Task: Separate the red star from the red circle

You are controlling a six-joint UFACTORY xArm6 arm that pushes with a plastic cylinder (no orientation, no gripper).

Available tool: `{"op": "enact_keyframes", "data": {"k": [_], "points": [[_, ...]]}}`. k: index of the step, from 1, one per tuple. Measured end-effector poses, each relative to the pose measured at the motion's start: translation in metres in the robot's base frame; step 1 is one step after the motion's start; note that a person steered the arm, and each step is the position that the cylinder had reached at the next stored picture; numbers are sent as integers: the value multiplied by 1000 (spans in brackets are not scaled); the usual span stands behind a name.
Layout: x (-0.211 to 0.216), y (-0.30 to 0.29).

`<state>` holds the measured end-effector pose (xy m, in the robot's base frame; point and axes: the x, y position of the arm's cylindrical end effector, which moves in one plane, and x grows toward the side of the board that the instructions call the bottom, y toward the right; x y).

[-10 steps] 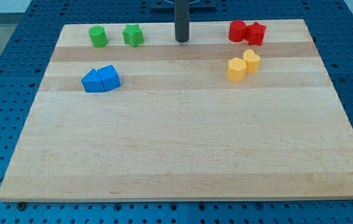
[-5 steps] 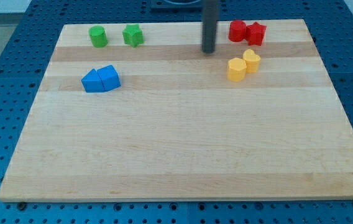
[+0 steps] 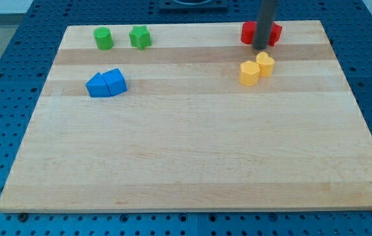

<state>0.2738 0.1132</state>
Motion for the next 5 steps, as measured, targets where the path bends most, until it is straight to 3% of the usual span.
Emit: {"op": "enact_keyframes", "data": {"k": [4,5], "points": [[14,-264],[9,-264]]}}
